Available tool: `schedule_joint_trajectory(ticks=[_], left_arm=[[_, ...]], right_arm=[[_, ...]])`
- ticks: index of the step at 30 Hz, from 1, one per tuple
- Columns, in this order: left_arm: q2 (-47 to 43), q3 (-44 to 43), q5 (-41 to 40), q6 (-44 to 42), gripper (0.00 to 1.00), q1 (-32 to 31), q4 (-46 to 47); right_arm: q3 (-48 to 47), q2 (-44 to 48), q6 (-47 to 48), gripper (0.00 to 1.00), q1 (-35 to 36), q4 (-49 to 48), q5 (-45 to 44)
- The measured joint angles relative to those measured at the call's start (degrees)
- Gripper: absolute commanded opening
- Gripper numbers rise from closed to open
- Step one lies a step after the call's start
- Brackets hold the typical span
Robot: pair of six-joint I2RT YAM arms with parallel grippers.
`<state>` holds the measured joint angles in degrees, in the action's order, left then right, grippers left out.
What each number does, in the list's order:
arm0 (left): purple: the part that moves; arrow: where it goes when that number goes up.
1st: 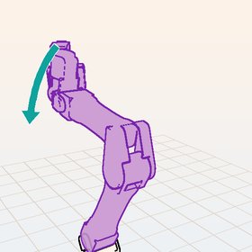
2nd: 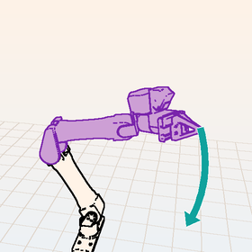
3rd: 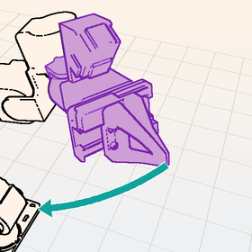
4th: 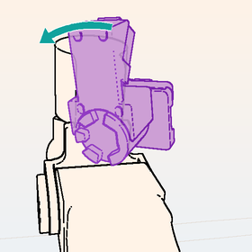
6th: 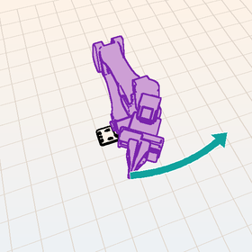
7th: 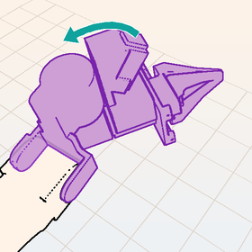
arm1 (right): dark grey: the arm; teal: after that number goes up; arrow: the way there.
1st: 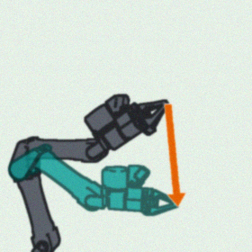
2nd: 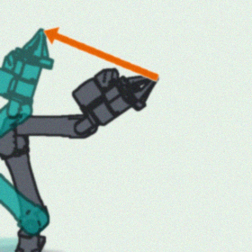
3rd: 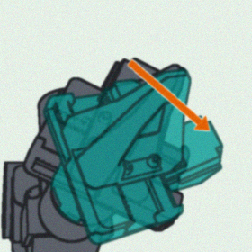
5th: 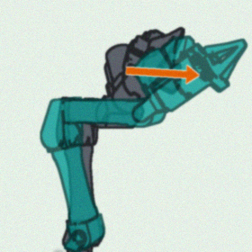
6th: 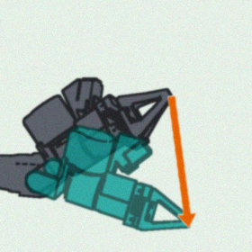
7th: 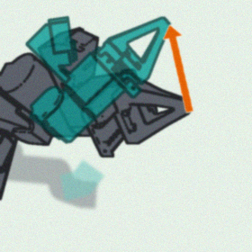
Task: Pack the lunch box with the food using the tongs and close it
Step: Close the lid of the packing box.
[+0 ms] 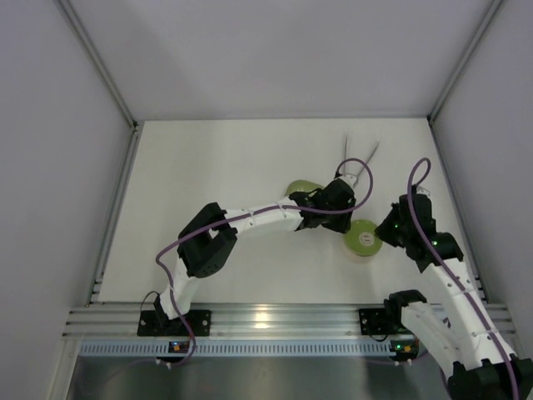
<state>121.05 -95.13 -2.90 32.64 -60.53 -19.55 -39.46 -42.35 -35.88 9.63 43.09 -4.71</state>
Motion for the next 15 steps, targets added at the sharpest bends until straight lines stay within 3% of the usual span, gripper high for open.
schedule_joint_trajectory(ticks=[8,15], left_arm=[[0.0,0.0,0.0,0.0,0.40,0.0,0.0],[0.0,0.1,-0.2,-0.2,0.40,0.0,-0.2]], right_arm=[[6.2,-2.6,-3.4,0.00,4.7,-0.6,-0.6],[10.1,-3.3,-9.8,0.00,8.6,-8.7,-1.3]])
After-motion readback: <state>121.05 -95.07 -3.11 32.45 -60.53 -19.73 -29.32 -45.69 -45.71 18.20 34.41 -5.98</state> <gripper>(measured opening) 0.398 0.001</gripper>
